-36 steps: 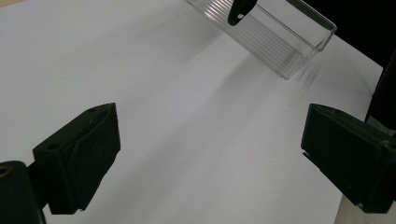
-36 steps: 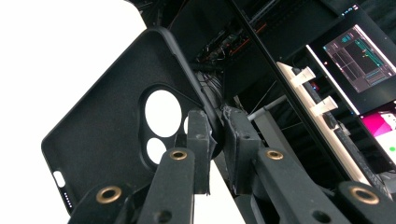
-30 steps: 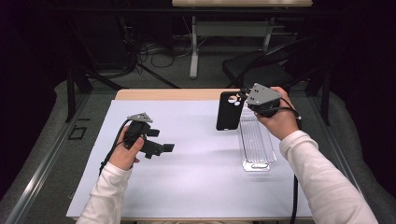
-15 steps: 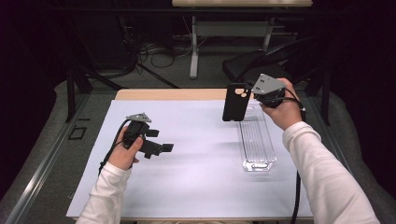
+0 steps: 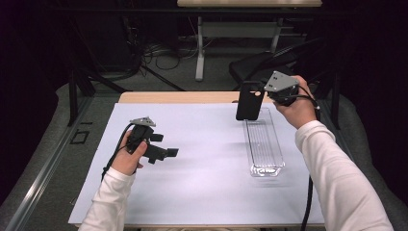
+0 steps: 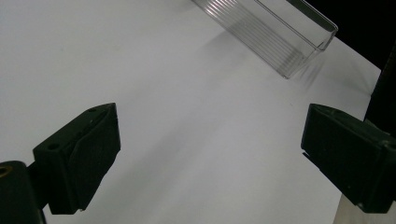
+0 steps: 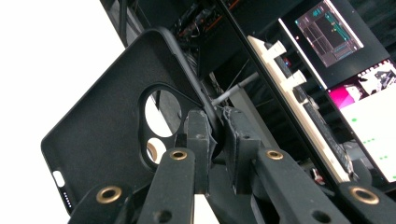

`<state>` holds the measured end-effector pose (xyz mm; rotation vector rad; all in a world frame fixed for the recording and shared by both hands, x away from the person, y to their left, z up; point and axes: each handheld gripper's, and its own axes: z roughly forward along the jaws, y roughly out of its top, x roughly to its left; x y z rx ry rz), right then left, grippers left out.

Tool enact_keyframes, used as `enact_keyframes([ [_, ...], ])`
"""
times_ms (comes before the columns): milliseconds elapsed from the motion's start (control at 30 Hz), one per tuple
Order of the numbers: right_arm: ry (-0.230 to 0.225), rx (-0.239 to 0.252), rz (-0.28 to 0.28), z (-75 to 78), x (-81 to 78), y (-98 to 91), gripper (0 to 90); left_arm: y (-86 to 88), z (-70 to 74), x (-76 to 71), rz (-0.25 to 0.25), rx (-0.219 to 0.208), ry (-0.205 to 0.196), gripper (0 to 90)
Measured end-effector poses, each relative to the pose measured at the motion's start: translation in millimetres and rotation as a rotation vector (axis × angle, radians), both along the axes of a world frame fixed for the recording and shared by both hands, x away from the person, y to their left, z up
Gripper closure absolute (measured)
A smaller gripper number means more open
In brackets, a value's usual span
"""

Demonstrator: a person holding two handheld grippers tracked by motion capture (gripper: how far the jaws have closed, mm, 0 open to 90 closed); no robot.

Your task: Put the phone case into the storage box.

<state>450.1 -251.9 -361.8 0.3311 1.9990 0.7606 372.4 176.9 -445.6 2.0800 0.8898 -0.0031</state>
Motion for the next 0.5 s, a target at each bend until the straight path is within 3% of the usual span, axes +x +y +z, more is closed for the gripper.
enact_keyframes([
  [500, 0.008, -0.066, -0.052, -10.5, 10.7, -20.0, 81.4, 1.2, -1.5, 1.0, 0.004, 0.001, 0.002, 5.1],
])
